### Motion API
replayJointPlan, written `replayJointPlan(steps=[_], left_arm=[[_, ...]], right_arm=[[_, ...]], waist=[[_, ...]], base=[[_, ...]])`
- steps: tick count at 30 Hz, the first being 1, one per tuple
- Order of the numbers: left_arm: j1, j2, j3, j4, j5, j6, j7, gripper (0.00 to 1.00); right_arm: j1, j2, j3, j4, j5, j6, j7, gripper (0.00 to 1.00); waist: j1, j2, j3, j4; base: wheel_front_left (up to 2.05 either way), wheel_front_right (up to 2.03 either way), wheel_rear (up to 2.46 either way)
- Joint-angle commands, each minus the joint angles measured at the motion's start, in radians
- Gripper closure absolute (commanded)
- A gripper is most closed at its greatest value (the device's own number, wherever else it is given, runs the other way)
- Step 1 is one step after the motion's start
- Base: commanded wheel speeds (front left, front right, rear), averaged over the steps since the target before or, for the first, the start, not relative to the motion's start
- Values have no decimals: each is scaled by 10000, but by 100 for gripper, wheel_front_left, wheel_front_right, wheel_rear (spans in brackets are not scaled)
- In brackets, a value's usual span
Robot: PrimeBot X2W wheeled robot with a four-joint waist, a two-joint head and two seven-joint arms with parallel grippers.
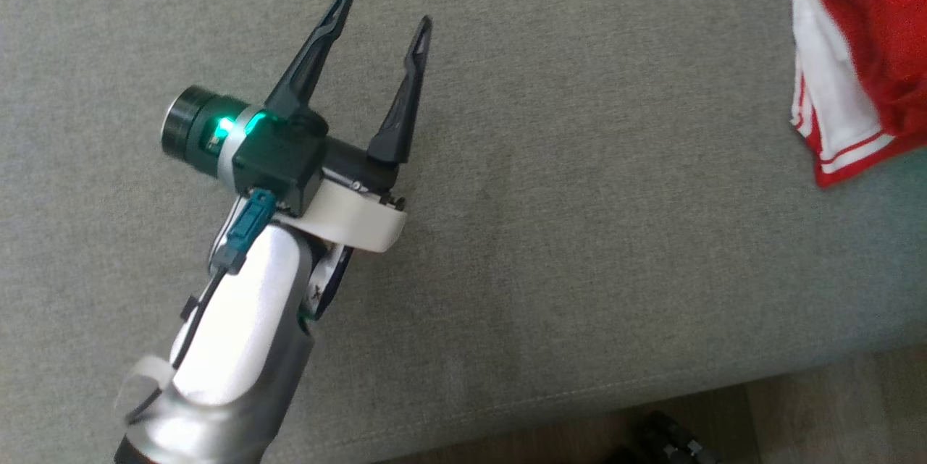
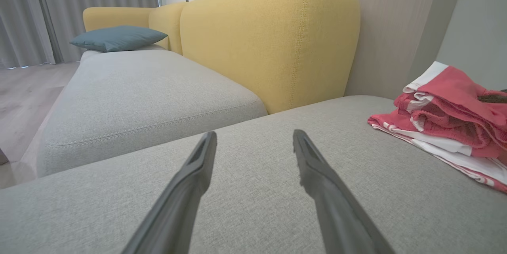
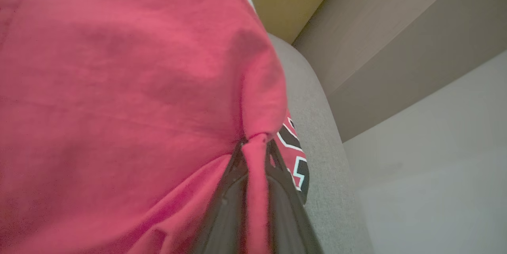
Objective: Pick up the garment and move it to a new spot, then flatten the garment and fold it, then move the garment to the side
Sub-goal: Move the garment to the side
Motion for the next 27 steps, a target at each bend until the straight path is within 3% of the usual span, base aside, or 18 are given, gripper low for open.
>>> replayJointPlan(steps=[1, 2, 3, 4, 5, 6, 13, 17, 21, 27], left_arm=[[-322, 40, 215, -366, 113, -40, -86, 0], [-371, 21, 179, -355, 116, -48, -90, 0], [-413, 5, 143, -346, 118, -55, -94, 0], [-448, -7, 114, -339, 121, -60, -98, 0], [-472, -15, 93, -327, 121, -63, -102, 0], [-486, -20, 78, -315, 116, -64, -106, 0], [-372, -6, 120, -151, -25, -35, -121, 0], [174, 58, 360, -95, -205, 191, -123, 0], [764, 126, 584, -75, -393, 364, -124, 0], [1511, 179, 750, -24, -589, 524, -125, 0]], right_arm=[[35, -341, -151, -57, -150, 65, 8, 100], [22, -286, -239, 47, -224, 65, 25, 94], [7, -245, -325, 130, -288, 65, -40, 68], [2, -212, -423, 228, -380, 65, -104, 53], [-3, -157, -546, 300, -508, 65, -192, 15], [-5, -80, -721, 378, -661, 65, -276, 0], [336, 824, -2468, 534, -2083, 65, -1067, 0], [1156, 2096, -3411, -641, -2370, 65, -1898, 0], [2103, 3277, -3554, -2092, -2174, 65, -2182, 0], [3604, 4725, -2907, -4161, -1830, 65, -1921, 0]], waist=[[0, 0, 119, 79], [0, 0, 163, 110], [0, 0, 211, 140], [0, 0, 256, 163], [0, 0, 282, 178], [0, 0, 301, 187], [0, 0, -41, 229], [0, 0, -784, 283], [0, 0, -1454, 450], [0, 0, -2144, 962]], base=[[0, 0, 0], [0, 0, 0], [0, 0, 0], [0, 0, 0], [0, 0, 0], [0, 0, 0], [0, 0, 0], [0, 0, 0], [0, 0, 0], [0, 0, 0]])
